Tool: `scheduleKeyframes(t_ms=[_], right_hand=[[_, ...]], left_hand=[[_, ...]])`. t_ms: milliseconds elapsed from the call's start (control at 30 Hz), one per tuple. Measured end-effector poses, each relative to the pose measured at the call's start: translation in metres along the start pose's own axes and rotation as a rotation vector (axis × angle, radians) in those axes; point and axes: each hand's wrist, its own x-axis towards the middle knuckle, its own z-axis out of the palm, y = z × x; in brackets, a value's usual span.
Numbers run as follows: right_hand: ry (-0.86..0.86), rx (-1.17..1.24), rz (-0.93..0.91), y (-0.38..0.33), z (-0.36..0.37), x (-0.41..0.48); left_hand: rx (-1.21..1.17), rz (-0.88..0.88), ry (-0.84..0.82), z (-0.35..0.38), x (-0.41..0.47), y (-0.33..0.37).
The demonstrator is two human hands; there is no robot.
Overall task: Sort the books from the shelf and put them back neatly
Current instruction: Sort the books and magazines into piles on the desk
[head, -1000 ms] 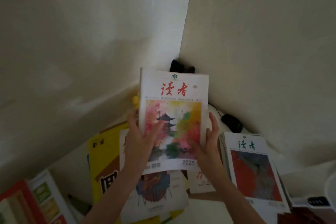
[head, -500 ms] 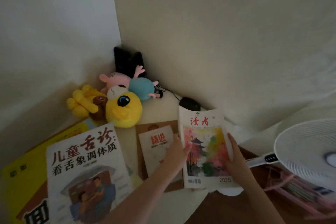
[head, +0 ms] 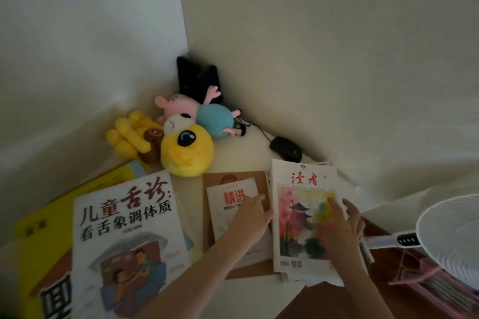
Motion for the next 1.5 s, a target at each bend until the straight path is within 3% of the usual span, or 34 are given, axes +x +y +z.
scheduleKeyframes(t_ms=[100, 167, 267, 333, 400, 567, 800, 1033, 1267, 1333, 1433, 1500], right_hand=[[-0.095, 0.194, -0.201, -0.057, 0.020, -0.022], [-0.303, 0.383, -0.223, -0.103, 0.032, -0.046], [-0.639, 0.512, -0.161, -0.162, 0.054, -0.079], [-0.755, 0.518, -0.197, -0.185, 0.070, -0.096], [-0.741, 0.497, -0.265, -0.194, 0.080, -0.102], [-0.665, 0.493, -0.331, -0.197, 0.076, -0.098], [-0.582, 0.469, -0.274, -0.166, 0.052, -0.057], [-0.416, 0.332, -0.073, -0.111, 0.069, -0.021], [-0.425, 0.263, -0.030, -0.105, 0.088, -0.004], [-0.400, 0.214, -0.074, -0.111, 0.083, -0.008], [-0.201, 0.113, -0.309, -0.129, 0.076, -0.016], [-0.143, 0.174, -0.453, -0.152, 0.070, -0.028]], left_hand=[[-0.145, 0.094, 0.297, -0.056, -0.045, -0.020], [-0.125, 0.090, 0.523, -0.091, -0.075, -0.050], [-0.022, -0.123, 0.810, -0.121, -0.113, -0.110], [-0.076, -0.304, 0.858, -0.131, -0.143, -0.139], [-0.151, -0.440, 0.843, -0.131, -0.167, -0.167], [-0.451, -0.594, 0.724, -0.122, -0.198, -0.204], [-0.605, -0.562, 0.748, -0.132, -0.205, -0.208], [-0.757, -0.520, 0.794, -0.138, -0.214, -0.214], [-0.948, -0.457, 0.874, -0.137, -0.222, -0.208], [-0.954, -0.426, 0.916, -0.137, -0.223, -0.205], [-0.971, -0.348, 0.952, -0.143, -0.226, -0.197], [-0.965, -0.293, 0.958, -0.150, -0.226, -0.191]])
